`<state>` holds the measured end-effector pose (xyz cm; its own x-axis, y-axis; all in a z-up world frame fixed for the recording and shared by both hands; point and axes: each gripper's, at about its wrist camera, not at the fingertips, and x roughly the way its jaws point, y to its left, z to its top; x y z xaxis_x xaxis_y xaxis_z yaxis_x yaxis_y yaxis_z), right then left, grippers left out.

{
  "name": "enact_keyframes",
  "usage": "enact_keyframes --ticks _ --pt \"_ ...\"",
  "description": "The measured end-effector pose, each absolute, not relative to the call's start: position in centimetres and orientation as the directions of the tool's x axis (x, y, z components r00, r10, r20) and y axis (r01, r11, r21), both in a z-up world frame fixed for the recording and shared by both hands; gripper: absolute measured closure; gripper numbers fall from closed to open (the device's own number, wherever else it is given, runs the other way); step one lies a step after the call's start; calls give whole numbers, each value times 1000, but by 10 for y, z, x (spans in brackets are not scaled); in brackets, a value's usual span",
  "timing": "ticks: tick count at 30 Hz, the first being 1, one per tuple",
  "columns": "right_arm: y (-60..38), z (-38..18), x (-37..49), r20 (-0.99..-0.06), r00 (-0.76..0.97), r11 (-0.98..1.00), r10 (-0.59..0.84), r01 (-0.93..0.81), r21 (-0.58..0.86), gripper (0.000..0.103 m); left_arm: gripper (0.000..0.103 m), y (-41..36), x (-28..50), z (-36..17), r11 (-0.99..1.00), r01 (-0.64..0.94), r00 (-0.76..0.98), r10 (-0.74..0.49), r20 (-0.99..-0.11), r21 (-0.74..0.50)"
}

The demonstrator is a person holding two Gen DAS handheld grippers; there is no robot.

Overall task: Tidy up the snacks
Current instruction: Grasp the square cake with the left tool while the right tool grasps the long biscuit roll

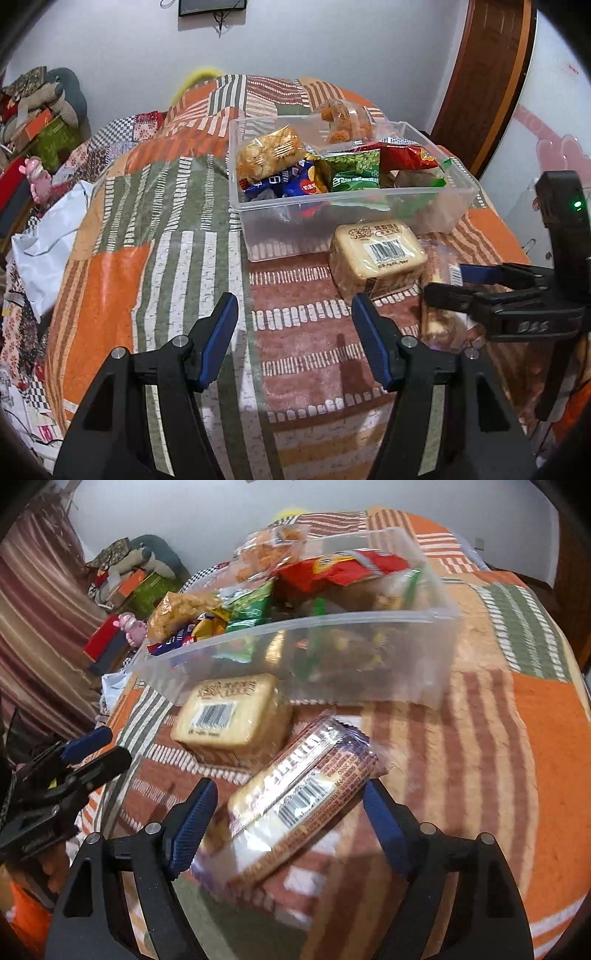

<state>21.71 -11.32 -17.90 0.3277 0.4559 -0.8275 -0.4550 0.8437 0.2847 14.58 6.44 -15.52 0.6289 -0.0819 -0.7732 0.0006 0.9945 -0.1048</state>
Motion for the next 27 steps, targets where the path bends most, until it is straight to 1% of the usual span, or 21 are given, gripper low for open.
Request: enact_keyframes --ticks 2,3,4,6,7,9,11,12,14,16,21,25,27 --pt "-104 -180 206 -830 355 845 430 -482 232 22 38 64 150 -155 993 3 623 -93 -776 -117" --pt "-100 -181 204 -833 364 840 416 -505 198 22 34 63 152 -155 992 6 621 -100 -778 -123" --pt "-100 -181 202 -833 369 835 412 -519 183 22 33 61 154 -155 992 11 618 -108 -779 -128" --pt "-102 -182 197 -835 378 826 401 -543 151 26 29 57 157 -155 991 20 617 -119 -778 -135" --pt "-105 -182 196 -836 379 823 397 -551 141 27 27 54 160 -155 990 28 615 -127 -778 -140" --pt "-114 -180 195 -835 381 823 396 -550 140 30 19 48 164 -155 989 38 613 -137 -778 -145" --pt "-126 -179 197 -835 381 829 397 -540 147 40 15 39 172 -158 987 43 606 -151 -781 -157" --pt "-132 -177 198 -834 386 834 395 -532 149 42 15 37 174 -159 986 47 602 -157 -783 -161" --pt "-143 -176 198 -831 399 845 389 -513 149 50 14 28 182 -163 984 59 585 -171 -793 -168" --pt "-153 -175 198 -827 409 854 385 -498 151 53 14 19 192 -167 982 73 568 -186 -802 -176" --pt "-162 -176 200 -818 405 854 410 -486 187 54 14 2 210 -177 983 75 542 -183 -820 -169" --pt "-156 -179 199 -815 419 850 401 -502 160 52 13 -5 223 -185 984 56 524 -174 -834 -169" --pt "-152 -181 199 -814 426 854 395 -496 155 53 13 -7 224 -186 986 58 551 -163 -819 -157"
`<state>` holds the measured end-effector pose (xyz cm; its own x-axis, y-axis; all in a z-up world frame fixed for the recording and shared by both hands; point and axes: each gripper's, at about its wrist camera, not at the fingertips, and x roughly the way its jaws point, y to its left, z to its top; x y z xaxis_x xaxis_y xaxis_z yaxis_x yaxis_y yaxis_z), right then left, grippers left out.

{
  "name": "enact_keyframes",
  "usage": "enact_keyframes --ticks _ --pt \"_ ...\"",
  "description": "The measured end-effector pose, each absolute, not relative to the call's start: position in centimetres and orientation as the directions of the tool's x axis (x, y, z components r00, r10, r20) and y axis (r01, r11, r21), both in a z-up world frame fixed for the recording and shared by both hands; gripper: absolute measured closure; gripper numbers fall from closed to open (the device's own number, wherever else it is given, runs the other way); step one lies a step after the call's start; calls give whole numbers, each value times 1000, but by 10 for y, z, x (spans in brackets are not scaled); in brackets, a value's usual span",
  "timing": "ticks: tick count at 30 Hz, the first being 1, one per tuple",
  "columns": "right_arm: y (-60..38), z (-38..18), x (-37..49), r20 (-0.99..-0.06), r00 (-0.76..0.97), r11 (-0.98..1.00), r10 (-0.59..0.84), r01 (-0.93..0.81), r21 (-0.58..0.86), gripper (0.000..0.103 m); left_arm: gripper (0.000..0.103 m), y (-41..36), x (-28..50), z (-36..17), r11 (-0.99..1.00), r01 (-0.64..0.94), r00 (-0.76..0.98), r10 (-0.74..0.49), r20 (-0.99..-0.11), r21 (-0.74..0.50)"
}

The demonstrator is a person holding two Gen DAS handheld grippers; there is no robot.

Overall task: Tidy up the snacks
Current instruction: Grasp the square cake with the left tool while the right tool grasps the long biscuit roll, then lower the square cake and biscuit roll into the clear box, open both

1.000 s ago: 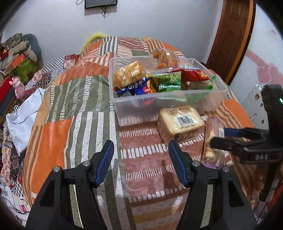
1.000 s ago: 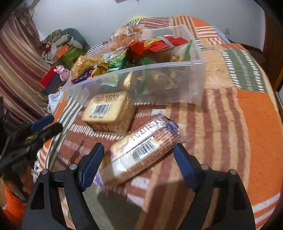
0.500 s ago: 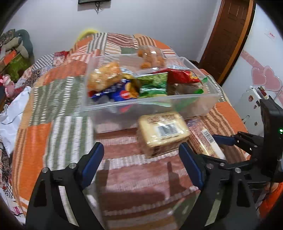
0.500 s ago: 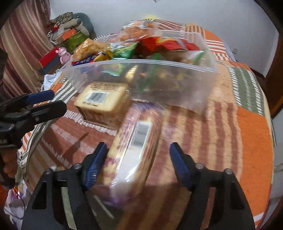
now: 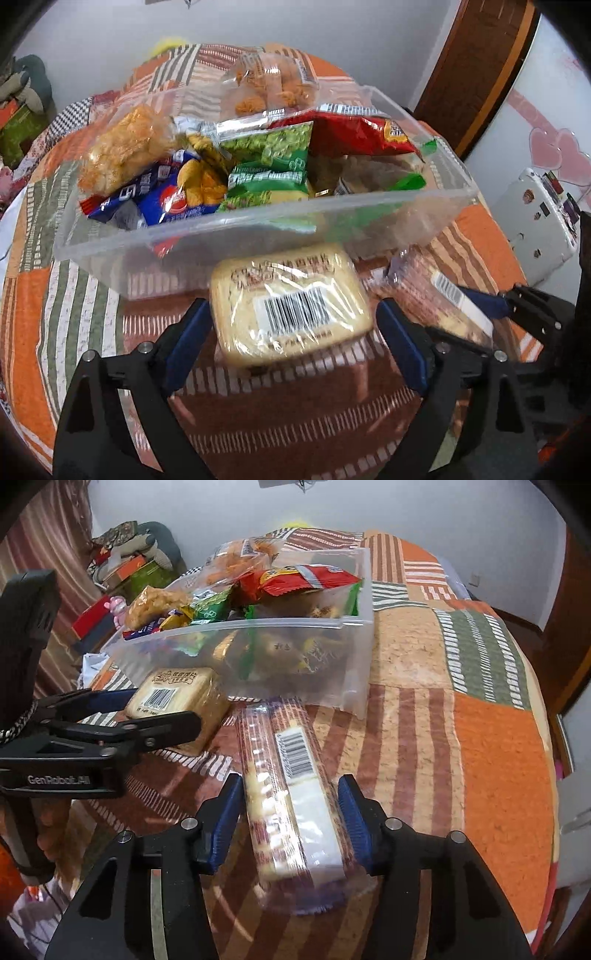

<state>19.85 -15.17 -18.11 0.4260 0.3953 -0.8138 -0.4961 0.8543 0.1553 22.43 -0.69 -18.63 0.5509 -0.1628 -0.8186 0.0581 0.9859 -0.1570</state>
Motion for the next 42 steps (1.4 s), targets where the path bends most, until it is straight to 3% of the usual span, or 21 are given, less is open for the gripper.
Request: enact_keyframes --ticks 4,8,26,42 --pt "-157 -180 194 -804 424 851 417 -493 182 60 18 -8 227 -192 988 65 565 -153 -811 -141" --pt "-159 -177 187 -802 418 844 427 -502 188 60 20 -2 222 -190 983 66 566 -178 -805 -171" --pt "-154 -119 174 -691 514 814 509 -548 192 61 21 24 180 -122 977 73 684 -194 -704 -199" --pt "-127 -99 227 -619 589 829 520 -523 198 61 21 35 226 -96 982 42 746 -152 -648 -183"
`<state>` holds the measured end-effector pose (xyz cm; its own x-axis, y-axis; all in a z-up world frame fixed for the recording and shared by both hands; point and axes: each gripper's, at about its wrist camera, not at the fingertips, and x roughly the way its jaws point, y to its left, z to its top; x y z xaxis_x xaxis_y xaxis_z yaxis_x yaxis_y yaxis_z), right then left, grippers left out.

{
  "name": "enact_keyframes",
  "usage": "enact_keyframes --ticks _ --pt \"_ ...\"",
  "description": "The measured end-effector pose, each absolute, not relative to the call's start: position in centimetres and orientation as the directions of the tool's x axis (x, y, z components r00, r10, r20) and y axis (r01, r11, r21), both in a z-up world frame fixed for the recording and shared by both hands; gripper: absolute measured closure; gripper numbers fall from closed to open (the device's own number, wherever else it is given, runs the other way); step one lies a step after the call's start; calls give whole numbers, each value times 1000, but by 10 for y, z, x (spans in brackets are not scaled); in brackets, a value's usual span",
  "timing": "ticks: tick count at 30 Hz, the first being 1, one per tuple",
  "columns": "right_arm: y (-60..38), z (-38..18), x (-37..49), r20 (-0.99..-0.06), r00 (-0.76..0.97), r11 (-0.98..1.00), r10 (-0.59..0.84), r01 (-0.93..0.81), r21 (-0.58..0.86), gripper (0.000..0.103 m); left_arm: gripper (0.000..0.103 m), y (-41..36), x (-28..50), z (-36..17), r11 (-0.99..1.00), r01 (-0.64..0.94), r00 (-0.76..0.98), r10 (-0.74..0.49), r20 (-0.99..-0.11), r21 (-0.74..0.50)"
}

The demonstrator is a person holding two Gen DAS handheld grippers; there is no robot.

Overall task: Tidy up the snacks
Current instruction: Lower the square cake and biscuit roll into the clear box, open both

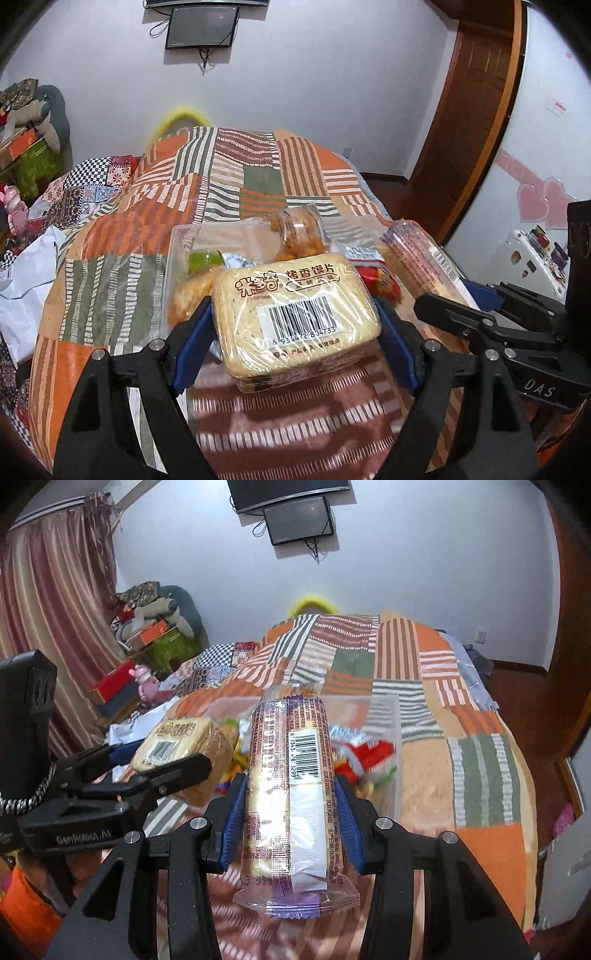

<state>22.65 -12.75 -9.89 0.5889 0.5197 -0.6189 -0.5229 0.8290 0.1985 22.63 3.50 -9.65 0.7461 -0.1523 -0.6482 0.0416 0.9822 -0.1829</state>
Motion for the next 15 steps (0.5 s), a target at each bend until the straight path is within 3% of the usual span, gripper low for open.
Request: enact_keyframes --ticks 15 --pt "-117 -109 282 -672 581 867 460 -457 198 60 20 32 273 -115 985 41 719 -145 -679 -166"
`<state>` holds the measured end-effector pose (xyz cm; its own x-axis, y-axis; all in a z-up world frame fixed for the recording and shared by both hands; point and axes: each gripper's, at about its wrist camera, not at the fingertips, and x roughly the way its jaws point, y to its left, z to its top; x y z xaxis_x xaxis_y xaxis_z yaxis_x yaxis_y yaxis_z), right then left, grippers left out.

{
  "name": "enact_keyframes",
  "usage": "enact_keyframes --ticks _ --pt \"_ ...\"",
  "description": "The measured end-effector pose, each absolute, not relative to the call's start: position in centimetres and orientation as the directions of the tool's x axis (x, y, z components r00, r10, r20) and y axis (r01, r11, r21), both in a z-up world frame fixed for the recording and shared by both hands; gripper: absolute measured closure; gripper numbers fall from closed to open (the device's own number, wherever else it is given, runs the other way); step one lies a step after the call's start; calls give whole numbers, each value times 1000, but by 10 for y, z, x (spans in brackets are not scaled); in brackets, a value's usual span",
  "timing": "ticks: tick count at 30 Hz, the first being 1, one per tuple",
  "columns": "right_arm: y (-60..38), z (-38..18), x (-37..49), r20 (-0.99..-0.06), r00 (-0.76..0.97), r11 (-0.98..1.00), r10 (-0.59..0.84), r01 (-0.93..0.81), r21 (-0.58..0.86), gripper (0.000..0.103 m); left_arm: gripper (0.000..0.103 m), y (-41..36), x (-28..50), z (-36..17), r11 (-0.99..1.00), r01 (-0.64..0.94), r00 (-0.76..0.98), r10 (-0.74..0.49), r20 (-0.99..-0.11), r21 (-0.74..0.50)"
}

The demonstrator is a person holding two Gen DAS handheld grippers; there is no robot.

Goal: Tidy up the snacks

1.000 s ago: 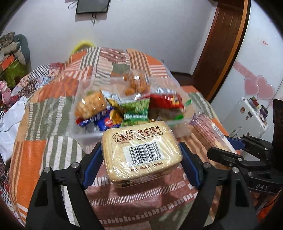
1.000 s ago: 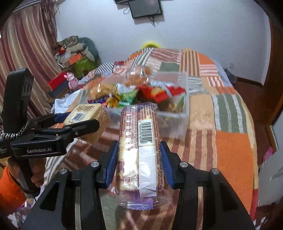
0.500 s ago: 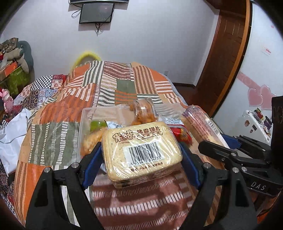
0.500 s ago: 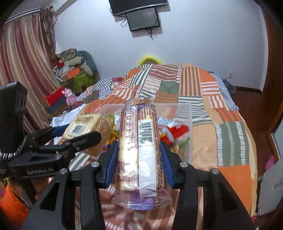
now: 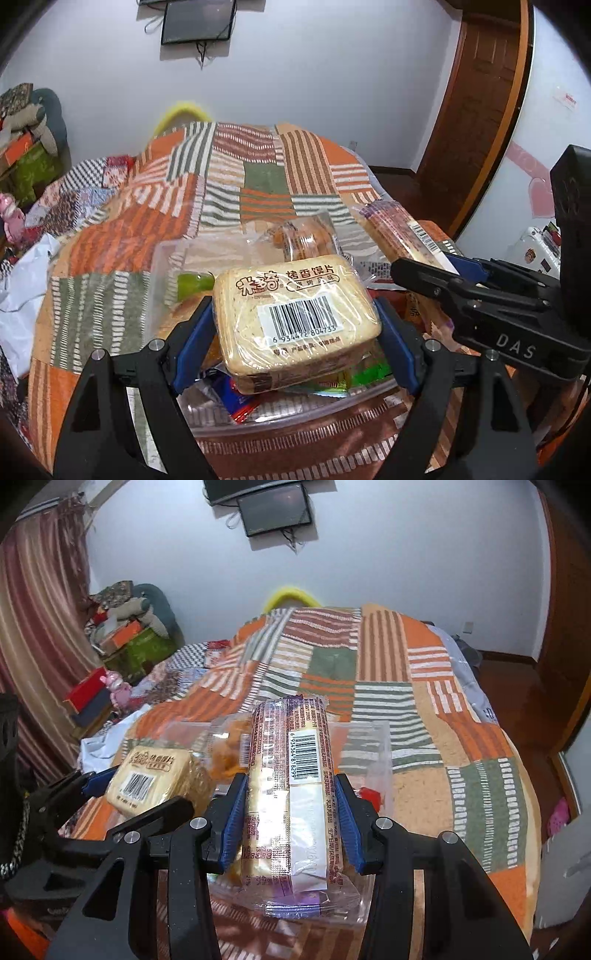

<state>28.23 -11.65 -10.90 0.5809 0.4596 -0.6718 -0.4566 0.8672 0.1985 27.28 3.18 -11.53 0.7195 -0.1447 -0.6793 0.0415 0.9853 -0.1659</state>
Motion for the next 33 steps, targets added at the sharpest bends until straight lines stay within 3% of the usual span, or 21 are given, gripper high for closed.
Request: enact_keyframes --ticks 7,12,21,29,33 --pt "-125 -107 277 -673 582 868 456 -456 194 59 19 22 271 -122 991 58 713 -127 -690 -122" --pt "-132 -95 266 -655 592 862 469 -469 193 59 19 26 260 -108 986 58 731 -148 -666 -155" --pt "-147 -45 222 -557 662 849 501 -501 168 58 19 34 203 -40 985 60 841 -136 -524 -159" --pt "-158 5 168 -394 746 836 537 -534 126 38 19 34 146 13 992 56 923 -95 -372 -115" --pt "-162 17 149 -333 773 837 540 -534 119 23 6 31 119 25 995 33 945 -61 -322 -90"
